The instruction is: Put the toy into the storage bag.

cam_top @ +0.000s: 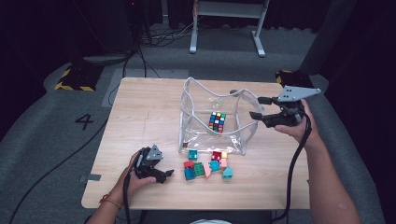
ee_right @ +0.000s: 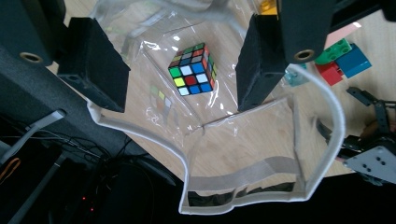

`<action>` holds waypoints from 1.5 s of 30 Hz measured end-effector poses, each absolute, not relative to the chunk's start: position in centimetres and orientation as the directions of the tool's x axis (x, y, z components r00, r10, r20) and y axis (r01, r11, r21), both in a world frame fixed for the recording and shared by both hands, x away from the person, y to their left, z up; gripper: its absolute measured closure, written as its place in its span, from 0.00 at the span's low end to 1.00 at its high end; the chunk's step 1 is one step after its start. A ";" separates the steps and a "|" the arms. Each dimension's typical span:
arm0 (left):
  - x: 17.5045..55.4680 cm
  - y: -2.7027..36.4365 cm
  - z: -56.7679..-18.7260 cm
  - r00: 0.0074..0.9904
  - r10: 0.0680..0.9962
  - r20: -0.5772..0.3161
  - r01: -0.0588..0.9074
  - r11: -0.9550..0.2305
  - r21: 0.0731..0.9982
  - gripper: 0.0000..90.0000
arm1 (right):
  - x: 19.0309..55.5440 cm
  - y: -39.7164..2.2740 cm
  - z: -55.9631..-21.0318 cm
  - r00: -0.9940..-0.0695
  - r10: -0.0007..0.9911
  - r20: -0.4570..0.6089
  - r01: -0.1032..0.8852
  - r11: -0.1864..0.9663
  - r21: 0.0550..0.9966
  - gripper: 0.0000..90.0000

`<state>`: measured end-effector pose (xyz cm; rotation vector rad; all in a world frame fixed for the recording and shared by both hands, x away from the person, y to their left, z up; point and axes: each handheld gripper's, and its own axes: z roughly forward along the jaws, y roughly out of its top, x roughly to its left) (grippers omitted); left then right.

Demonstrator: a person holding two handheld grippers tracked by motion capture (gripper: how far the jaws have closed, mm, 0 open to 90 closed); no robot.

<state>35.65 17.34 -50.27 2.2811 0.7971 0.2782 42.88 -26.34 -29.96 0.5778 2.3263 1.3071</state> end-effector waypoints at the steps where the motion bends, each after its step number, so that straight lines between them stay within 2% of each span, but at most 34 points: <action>1: 35.6 17.3 -50.3 0.788 0.615 -0.025 0.466 -0.570 0.677 0.14 | 42.4 -26.5 -30.0 -0.827 0.542 -0.148 0.150 0.467 0.871 0.39; 12: 35.6 17.3 -50.3 0.788 0.615 -0.025 0.466 -0.569 0.677 0.14 | 39.0 -28.5 -32.1 -0.810 0.566 -0.154 0.127 0.426 0.896 0.38; 24: 35.6 17.3 -50.3 0.788 0.615 -0.029 0.468 -0.568 0.677 0.14 | 36.2 -30.3 -36.8 -0.812 0.571 -0.121 0.163 0.420 0.893 0.38; 25: 35.6 17.3 -50.3 0.788 0.615 -0.027 0.467 -0.569 0.677 0.14 | 36.0 -30.2 -37.7 -0.825 0.557 -0.094 0.179 0.415 0.892 0.38; 36: 35.6 17.3 -50.3 0.788 0.616 -0.026 0.467 -0.569 0.677 0.14 | 35.1 -28.3 -43.1 -0.885 0.462 -0.054 0.217 0.513 0.830 0.38; 38: 35.6 17.3 -50.3 0.788 0.615 -0.028 0.468 -0.569 0.677 0.14 | 34.7 -27.3 -44.7 -0.903 0.427 -0.047 0.222 0.558 0.799 0.38; 45: 35.6 17.3 -50.3 0.788 0.615 -0.029 0.468 -0.568 0.677 0.14 | 34.6 -24.8 -47.3 -0.927 0.374 0.006 0.243 0.591 0.769 0.37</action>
